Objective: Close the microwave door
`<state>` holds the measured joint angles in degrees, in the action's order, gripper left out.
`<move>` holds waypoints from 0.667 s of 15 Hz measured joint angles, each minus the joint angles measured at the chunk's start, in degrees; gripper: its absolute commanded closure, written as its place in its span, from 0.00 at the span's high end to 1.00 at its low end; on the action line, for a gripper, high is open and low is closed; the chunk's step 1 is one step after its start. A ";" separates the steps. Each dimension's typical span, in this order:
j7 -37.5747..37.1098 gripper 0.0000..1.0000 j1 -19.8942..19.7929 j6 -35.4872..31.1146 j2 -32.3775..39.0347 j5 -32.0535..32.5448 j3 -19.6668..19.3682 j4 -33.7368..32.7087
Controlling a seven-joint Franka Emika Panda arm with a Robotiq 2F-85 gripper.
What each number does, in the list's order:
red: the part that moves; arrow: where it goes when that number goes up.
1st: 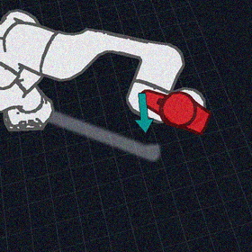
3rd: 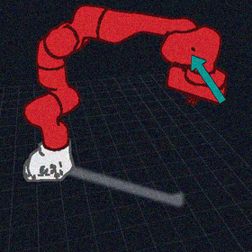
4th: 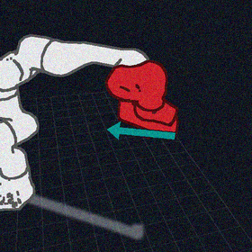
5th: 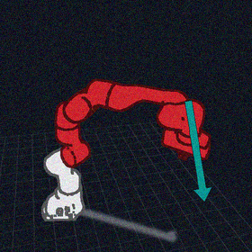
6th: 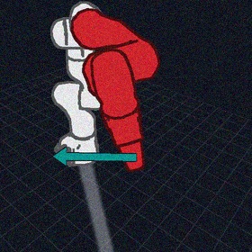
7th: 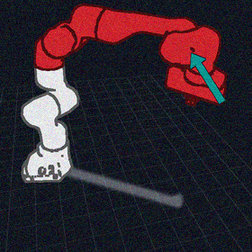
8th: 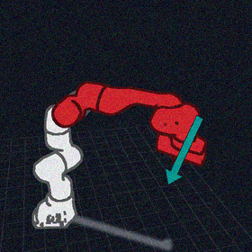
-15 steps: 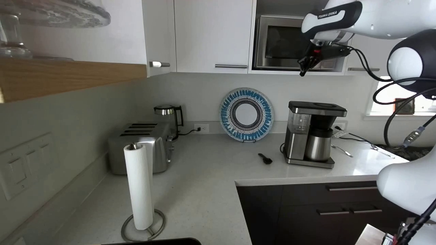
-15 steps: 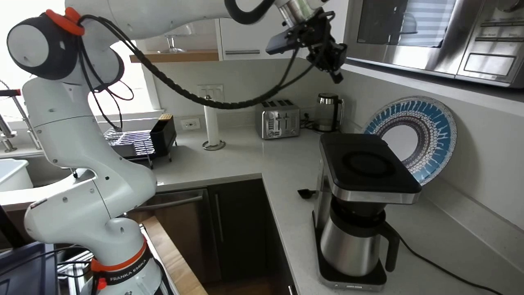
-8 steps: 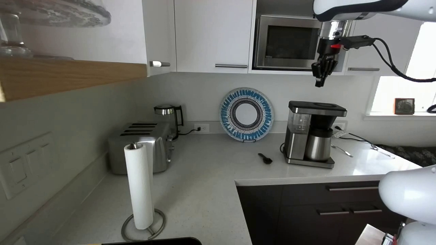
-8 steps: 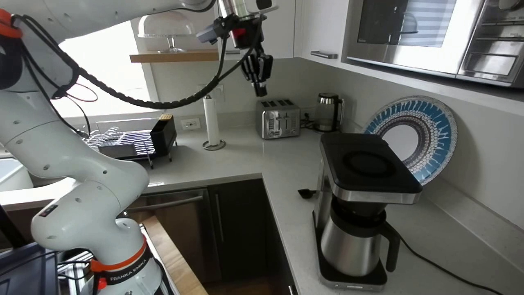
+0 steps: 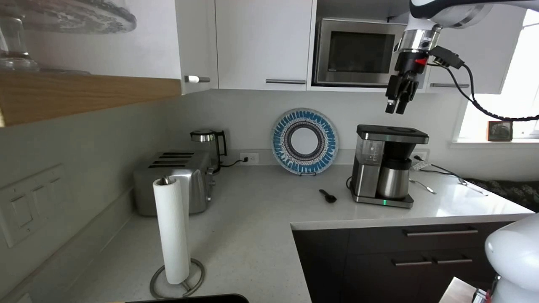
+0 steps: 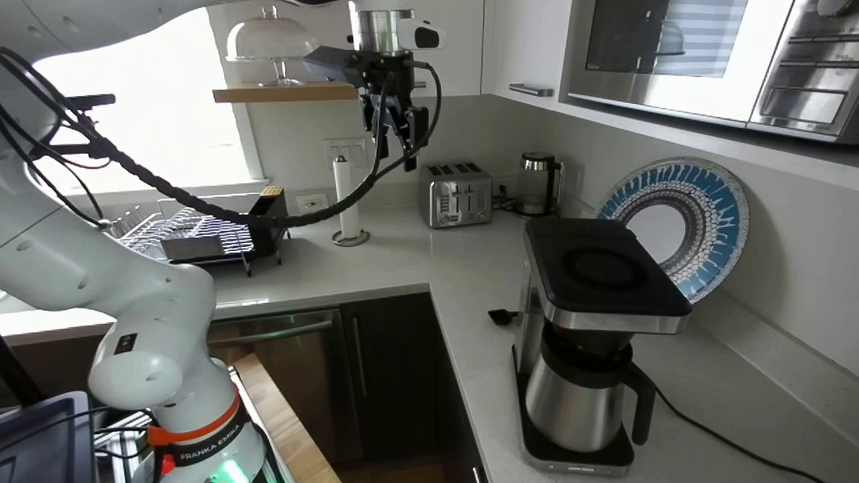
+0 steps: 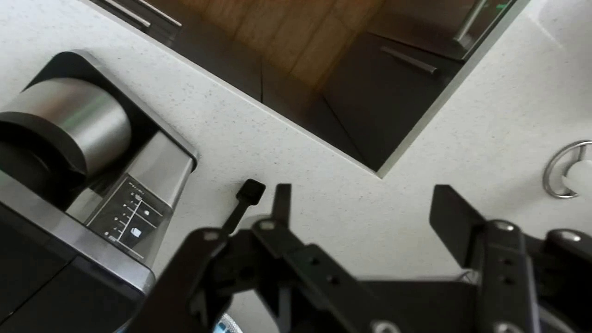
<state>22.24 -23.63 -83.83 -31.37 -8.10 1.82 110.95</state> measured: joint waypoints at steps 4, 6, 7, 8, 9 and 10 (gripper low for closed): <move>-1.86 1.00 7.93 -0.15 0.77 2.04 -7.04 0.13; -2.06 1.00 9.51 -2.23 0.32 2.94 -8.30 0.55; -2.12 1.00 9.79 -2.63 0.04 3.05 -8.49 0.76; -2.18 1.00 9.88 -2.66 -0.17 3.07 -8.52 0.84; -2.26 1.00 9.95 -2.66 -0.30 3.08 -8.53 0.87; -2.34 1.00 9.99 -2.67 -0.39 3.09 -8.53 0.91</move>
